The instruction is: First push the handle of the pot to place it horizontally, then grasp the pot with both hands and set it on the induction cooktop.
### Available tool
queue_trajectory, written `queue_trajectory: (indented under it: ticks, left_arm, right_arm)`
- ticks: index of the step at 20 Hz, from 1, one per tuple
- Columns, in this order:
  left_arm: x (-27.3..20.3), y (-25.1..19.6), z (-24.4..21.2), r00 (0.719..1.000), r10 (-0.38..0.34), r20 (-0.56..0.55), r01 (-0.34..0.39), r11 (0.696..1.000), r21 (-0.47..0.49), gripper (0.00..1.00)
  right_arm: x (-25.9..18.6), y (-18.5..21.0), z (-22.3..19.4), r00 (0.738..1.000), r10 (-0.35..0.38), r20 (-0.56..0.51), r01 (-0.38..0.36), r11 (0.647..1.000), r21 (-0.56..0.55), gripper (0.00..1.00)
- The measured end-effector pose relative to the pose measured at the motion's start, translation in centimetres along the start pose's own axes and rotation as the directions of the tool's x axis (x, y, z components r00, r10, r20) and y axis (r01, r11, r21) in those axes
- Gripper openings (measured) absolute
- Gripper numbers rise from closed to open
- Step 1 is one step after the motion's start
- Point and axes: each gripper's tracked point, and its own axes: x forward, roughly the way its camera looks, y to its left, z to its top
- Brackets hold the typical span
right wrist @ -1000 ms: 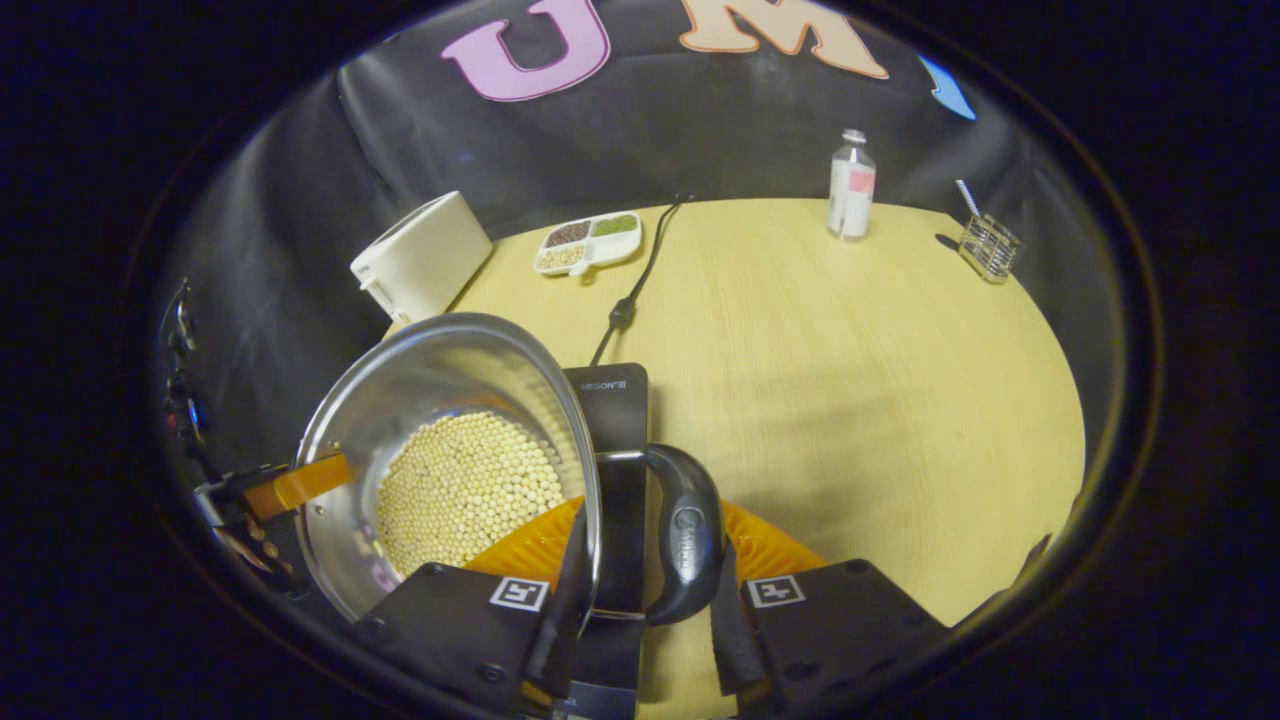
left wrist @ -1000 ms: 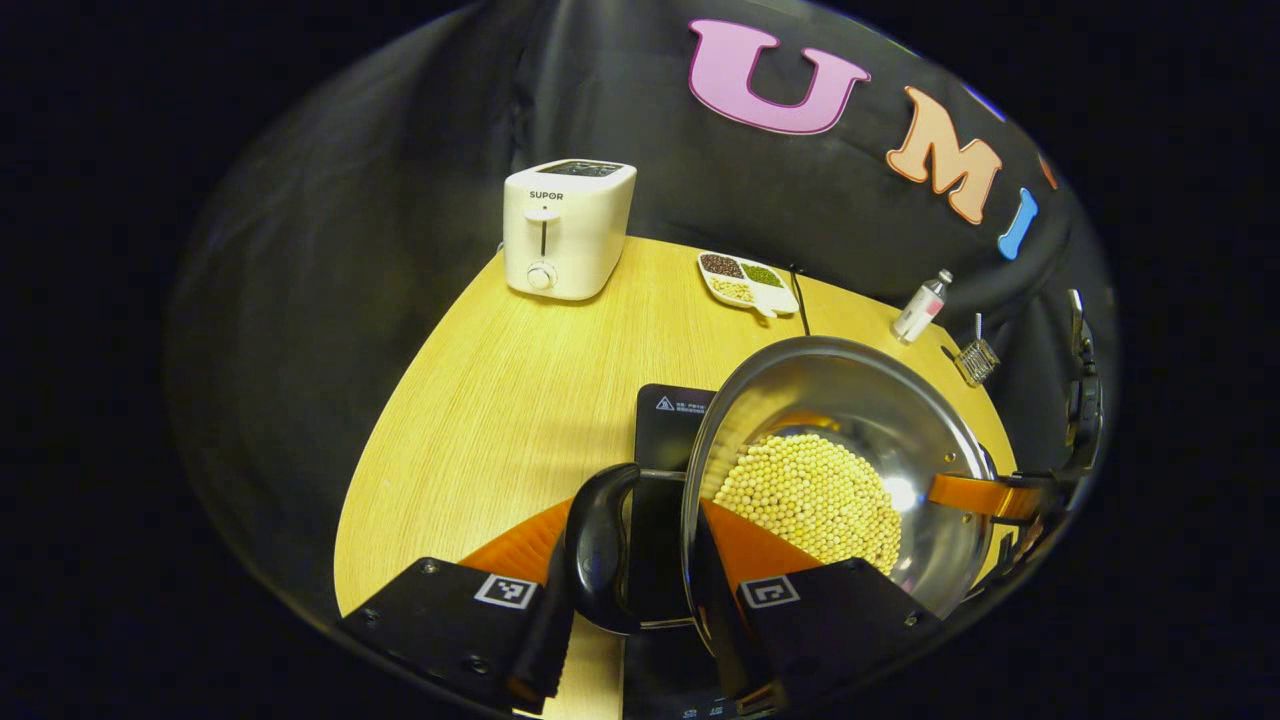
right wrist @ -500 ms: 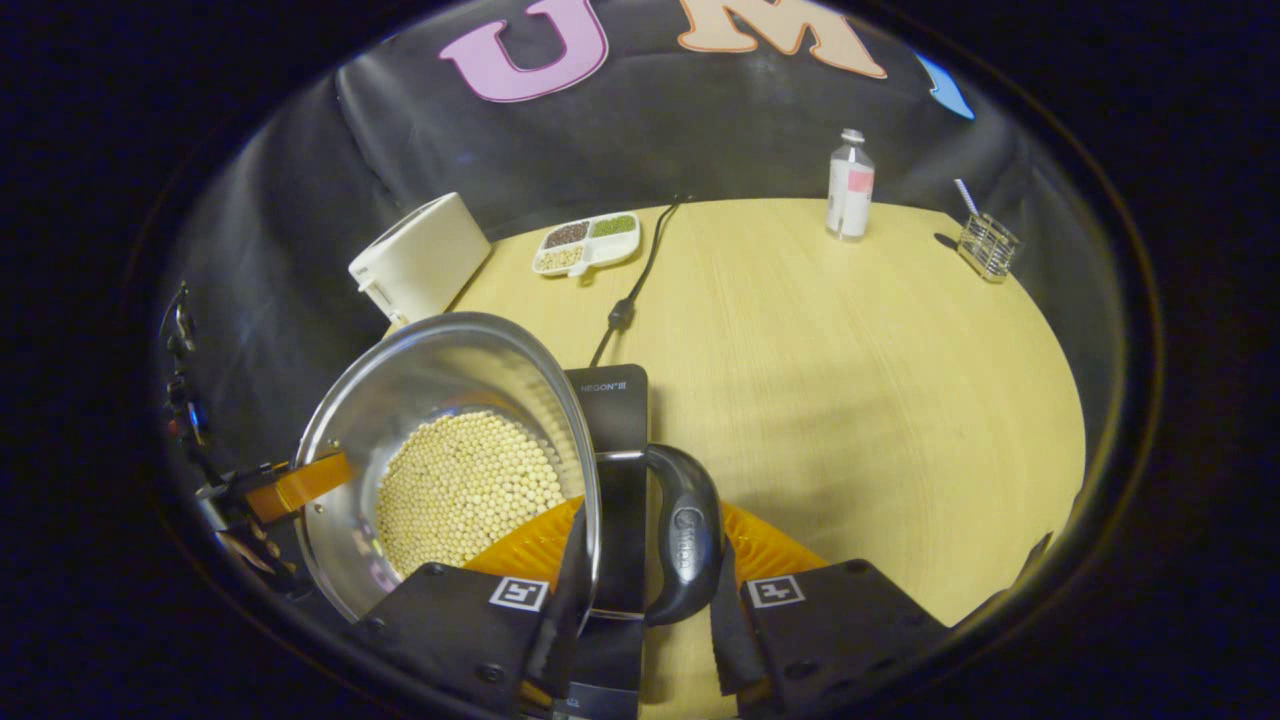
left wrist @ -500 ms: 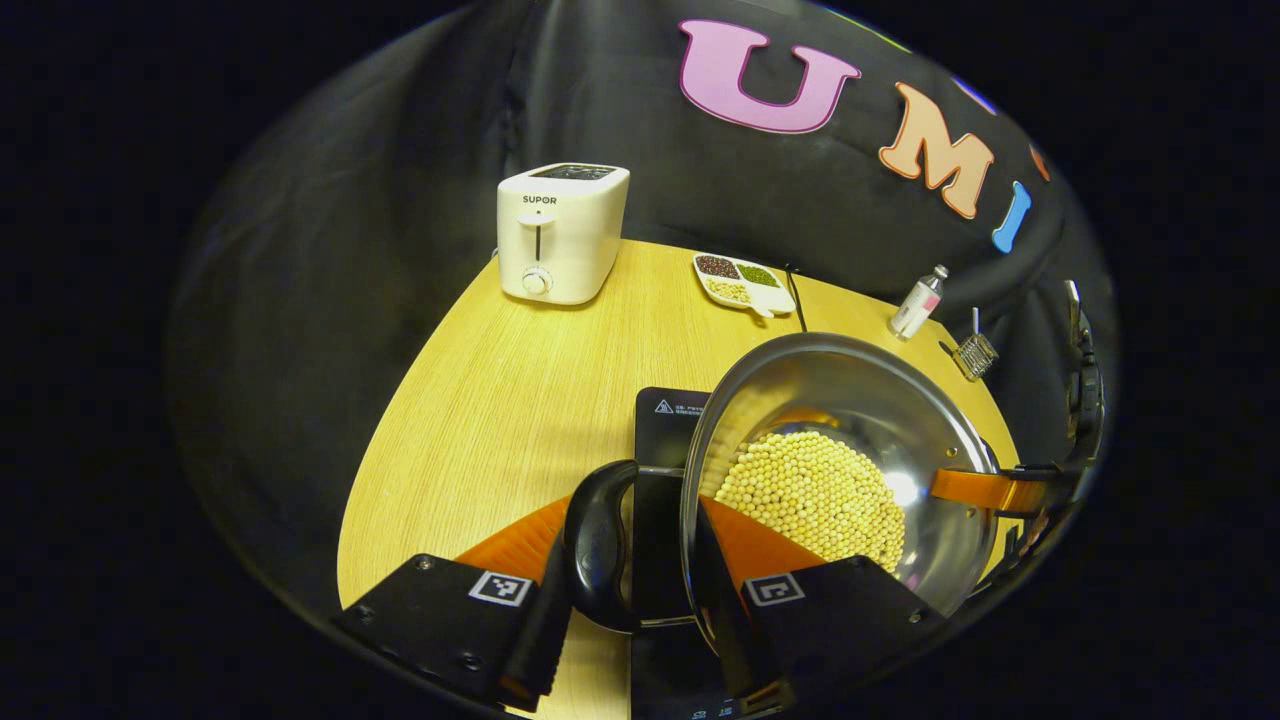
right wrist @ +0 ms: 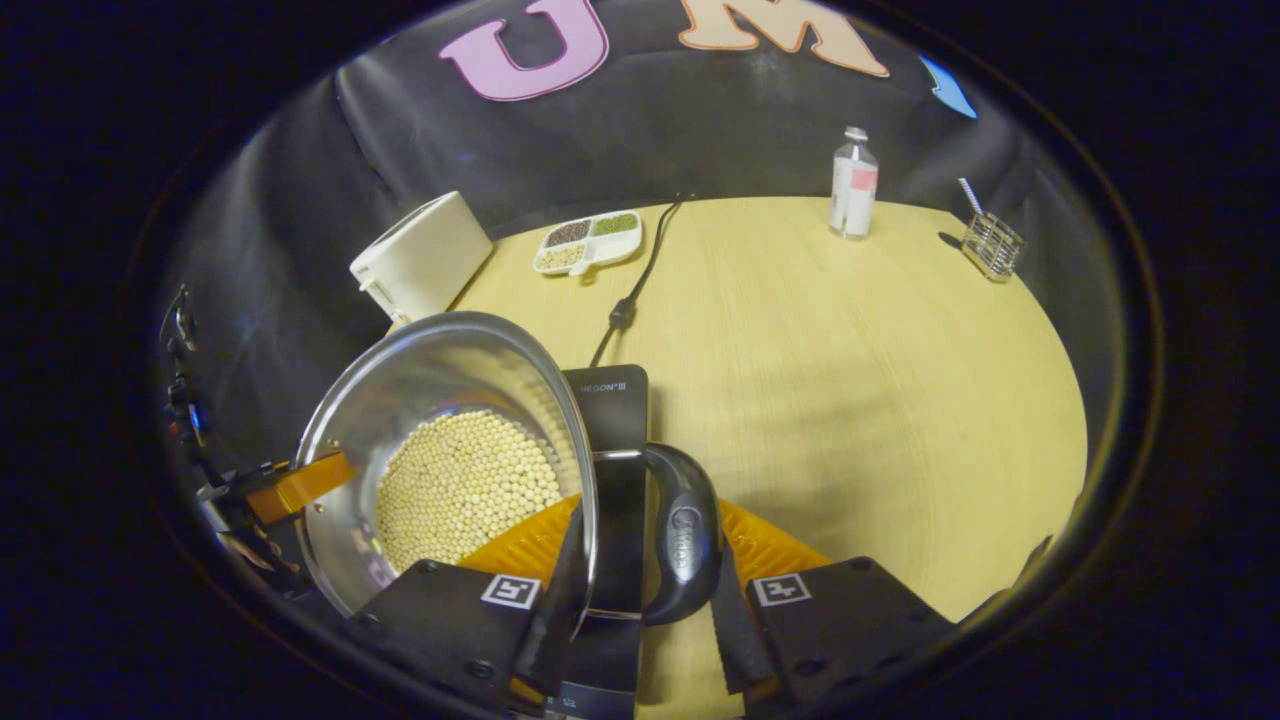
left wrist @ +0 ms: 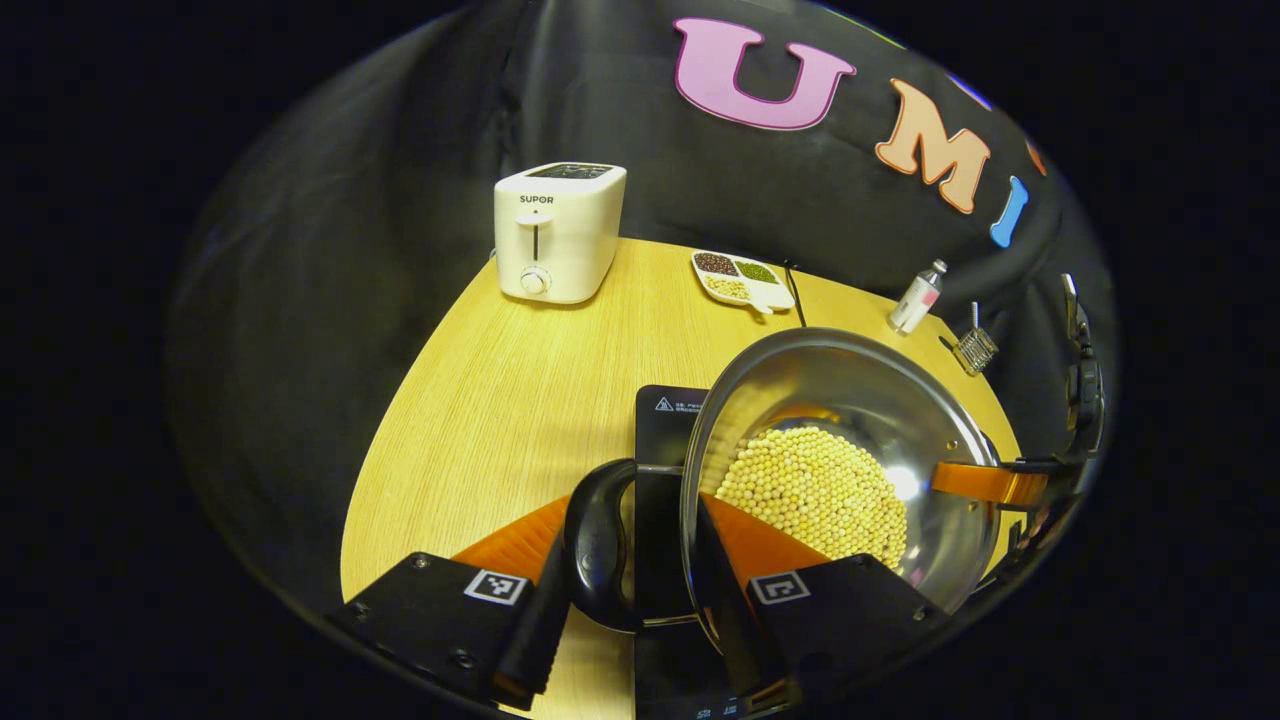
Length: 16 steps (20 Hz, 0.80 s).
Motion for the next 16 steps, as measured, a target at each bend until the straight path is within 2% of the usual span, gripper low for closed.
queue_trajectory:
  ticks: [4, 6, 7, 9, 10, 11, 12, 14, 16]
  left_arm:
    - [0.5, 0.0, -0.5, 1.000, 0.002, -0.020, -0.002, 1.000, 0.001, 0.69]
    - [0.7, 0.0, -1.2, 0.999, 0.013, -0.034, -0.013, 1.000, 0.011, 0.77]
    - [0.8, -0.2, -1.2, 1.000, 0.009, -0.030, -0.009, 1.000, 0.014, 0.77]
    - [1.0, 0.0, -1.2, 0.999, 0.018, -0.028, -0.018, 1.000, 0.017, 0.77]
    - [0.9, 0.0, -1.0, 1.000, 0.018, -0.021, -0.018, 1.000, 0.019, 0.81]
    - [0.9, 0.0, -0.8, 1.000, 0.018, -0.018, -0.018, 1.000, 0.019, 0.84]
    - [0.9, -0.3, -0.5, 1.000, 0.007, -0.005, -0.007, 1.000, 0.025, 0.90]
    - [0.8, -0.4, -0.4, 1.000, 0.009, -0.001, -0.009, 0.999, 0.035, 0.93]
    - [0.9, -0.3, -0.4, 1.000, 0.022, -0.010, -0.021, 0.999, 0.044, 0.98]
  right_arm:
    - [0.3, 0.2, -0.2, 1.000, 0.003, -0.012, -0.003, 1.000, -0.005, 0.62]
    - [0.3, 0.1, -0.2, 1.000, 0.003, -0.009, -0.003, 1.000, -0.005, 0.62]
    - [0.4, 0.2, -0.2, 1.000, 0.004, -0.010, -0.004, 1.000, -0.007, 0.63]
    - [0.6, 0.2, -0.4, 1.000, 0.008, -0.017, -0.008, 1.000, -0.003, 0.71]
    - [0.6, 0.3, -0.4, 1.000, 0.009, -0.020, -0.009, 1.000, -0.001, 0.76]
    - [0.7, 0.4, -0.4, 1.000, 0.011, -0.019, -0.011, 1.000, -0.002, 0.89]
    - [0.7, 0.5, -0.4, 1.000, 0.013, -0.016, -0.013, 1.000, -0.003, 0.92]
    - [0.7, 0.8, -0.4, 1.000, 0.019, -0.017, -0.019, 1.000, -0.001, 0.98]
    - [0.6, 0.8, -0.2, 1.000, 0.024, -0.013, -0.024, 1.000, 0.007, 0.98]
